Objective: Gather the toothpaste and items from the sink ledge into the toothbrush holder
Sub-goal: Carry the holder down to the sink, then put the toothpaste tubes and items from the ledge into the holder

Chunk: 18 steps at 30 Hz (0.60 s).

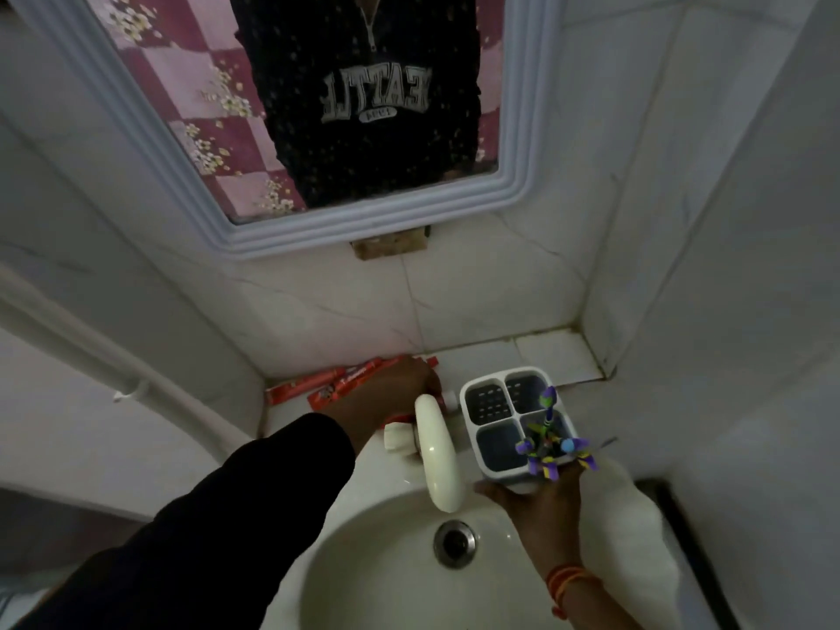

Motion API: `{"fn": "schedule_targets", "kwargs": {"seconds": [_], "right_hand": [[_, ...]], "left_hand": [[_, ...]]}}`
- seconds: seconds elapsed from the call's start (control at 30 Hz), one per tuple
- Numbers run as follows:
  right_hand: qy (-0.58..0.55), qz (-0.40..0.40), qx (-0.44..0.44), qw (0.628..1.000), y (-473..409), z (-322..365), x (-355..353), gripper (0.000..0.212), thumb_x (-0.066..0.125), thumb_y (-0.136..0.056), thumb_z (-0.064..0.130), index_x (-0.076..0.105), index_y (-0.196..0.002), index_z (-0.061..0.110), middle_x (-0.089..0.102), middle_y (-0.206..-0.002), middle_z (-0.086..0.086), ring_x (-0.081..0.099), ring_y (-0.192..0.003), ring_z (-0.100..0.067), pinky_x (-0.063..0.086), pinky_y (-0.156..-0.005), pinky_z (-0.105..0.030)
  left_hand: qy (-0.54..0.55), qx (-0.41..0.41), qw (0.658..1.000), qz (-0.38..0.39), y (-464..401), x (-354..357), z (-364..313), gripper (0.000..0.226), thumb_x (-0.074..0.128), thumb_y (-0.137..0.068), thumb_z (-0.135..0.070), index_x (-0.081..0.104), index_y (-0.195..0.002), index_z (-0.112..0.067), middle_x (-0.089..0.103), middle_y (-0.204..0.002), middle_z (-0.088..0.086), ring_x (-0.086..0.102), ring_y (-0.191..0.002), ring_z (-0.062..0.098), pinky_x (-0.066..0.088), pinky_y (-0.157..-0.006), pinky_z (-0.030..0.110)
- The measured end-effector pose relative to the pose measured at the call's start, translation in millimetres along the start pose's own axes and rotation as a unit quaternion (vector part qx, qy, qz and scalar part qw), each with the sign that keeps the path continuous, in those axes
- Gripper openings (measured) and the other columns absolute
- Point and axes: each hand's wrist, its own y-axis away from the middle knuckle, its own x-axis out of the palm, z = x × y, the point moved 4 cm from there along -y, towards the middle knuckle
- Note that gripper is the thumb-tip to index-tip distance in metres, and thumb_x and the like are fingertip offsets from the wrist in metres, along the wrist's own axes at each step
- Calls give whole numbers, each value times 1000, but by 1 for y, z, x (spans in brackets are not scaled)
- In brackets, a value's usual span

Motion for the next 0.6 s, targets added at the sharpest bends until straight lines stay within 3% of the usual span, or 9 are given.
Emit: {"fn": "schedule_targets", "kwargs": {"seconds": [0.13, 0.23, 0.33, 0.4, 0.47, 0.53, 0.6], "right_hand": [[26, 7, -33, 999, -3, 3, -4, 101, 103, -42, 34, 61, -129, 5, 64, -131, -3, 57, -123, -13, 34, -104, 1], [47, 15, -55, 997, -2, 5, -7, 91, 103, -44, 29, 67, -124, 6, 64, -124, -1, 57, -119, -16, 38, -102, -8], [36, 30, -49, 998, 0, 9, -10, 101, 93, -48, 59, 63, -130, 9, 62, -135, -8, 55, -128, -18, 42, -108, -23], [23, 24, -56, 998, -2, 12, -13, 109, 92, -46, 64, 61, -134, 9, 56, -139, -8, 46, -131, 5, 35, -109, -7], [4, 18, -60, 998, -4, 16, -17, 114, 102, -43, 40, 55, -139, 1, 51, -140, -6, 35, -126, 28, 28, -103, 5], [-16, 25, -60, 998, -5, 18, -19, 114, 104, -42, 23, 50, -140, -1, 50, -137, -1, 35, -123, 33, 30, -98, 8], [-35, 34, -52, 997, -7, 16, -20, 114, 104, -43, 19, 46, -139, 2, 53, -133, 3, 41, -121, 30, 35, -96, 7]], "left_hand": [[-22, -1, 999, 31, -11, -4, -2, 29, 63, -86, -46, 58, -69, -23, 60, -76, 0, 64, -81, 26, 53, -87, 37], [31, 20, 999, 19, -14, -11, -9, 32, 58, -93, -42, 69, -97, -12, 69, -92, 8, 67, -93, 30, 53, -88, 40], [147, 19, 987, -58, -13, -28, -20, 36, 55, -99, -42, 66, -108, -9, 74, -100, 17, 71, -88, 26, 57, -85, 39], [225, 22, 971, -75, -9, -42, -38, 40, 54, -99, -46, 64, -103, -8, 72, -88, 17, 70, -72, 20, 62, -75, 35], [211, 30, 976, -40, -7, -58, -62, 39, 53, -100, -46, 65, -105, -9, 67, -85, 8, 65, -68, 15, 58, -67, 22], [152, 31, 988, 27, -5, -74, -89, 38, 58, -97, -48, 67, -114, -15, 71, -95, 3, 69, -73, 16, 57, -70, 22], [68, 22, 992, 108, -2, -86, -118, 40, 64, -93, -47, 66, -120, -17, 73, -107, 5, 75, -85, 22, 56, -69, 25]]}}
